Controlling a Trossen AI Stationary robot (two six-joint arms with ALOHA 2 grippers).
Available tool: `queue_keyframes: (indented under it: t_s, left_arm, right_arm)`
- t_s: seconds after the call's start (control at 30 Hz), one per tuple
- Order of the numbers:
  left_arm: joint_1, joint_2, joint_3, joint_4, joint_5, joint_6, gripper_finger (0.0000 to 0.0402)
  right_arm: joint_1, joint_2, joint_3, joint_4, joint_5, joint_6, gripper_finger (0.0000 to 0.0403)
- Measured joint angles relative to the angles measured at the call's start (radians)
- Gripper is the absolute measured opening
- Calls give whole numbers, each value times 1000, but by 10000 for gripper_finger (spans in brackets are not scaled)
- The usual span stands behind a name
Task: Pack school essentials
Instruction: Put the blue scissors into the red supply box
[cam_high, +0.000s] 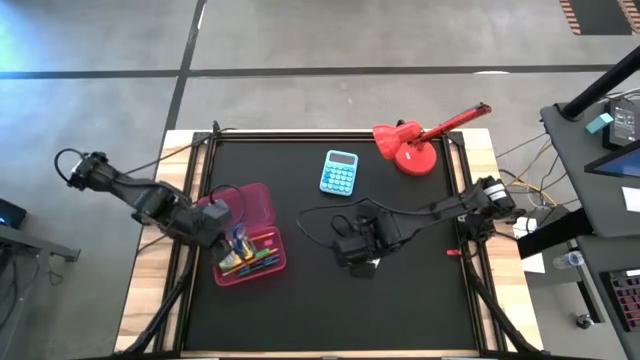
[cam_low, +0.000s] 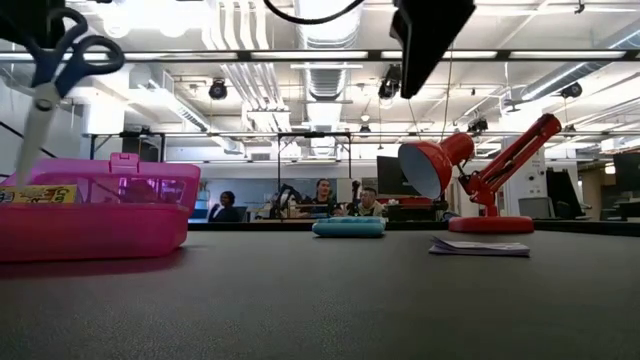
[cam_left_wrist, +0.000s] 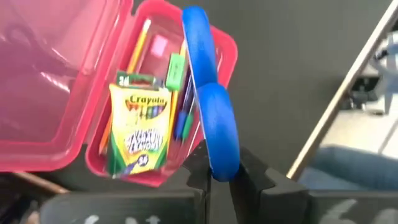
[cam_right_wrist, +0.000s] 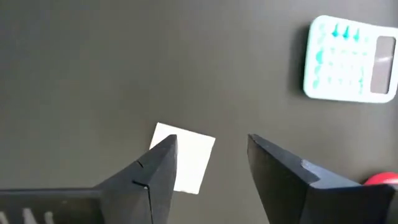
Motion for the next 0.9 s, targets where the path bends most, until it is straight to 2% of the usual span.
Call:
queue_keyframes:
  t_s: [0.23,0.5,0.63,0.73,0.9]
  left_arm:
    - [161,77,21,-81,226,221,13]
    - [282,272,93,-147,285,543,21]
    - [295,390,148,-242,364,697,24]
    - [295,469,194,-306,367,786,25]
    - [295,572,212,-286,368,866,27]
  right_arm:
    - [34,-26,-43,6,-1,84,170]
    - [46,-26,-49,14,-1,160,168]
    - [50,-26,-49,14,-1,182,165]
    - [51,-26,-49,14,-1,195,164]
    - [52,-26,-50,14,2,215,164]
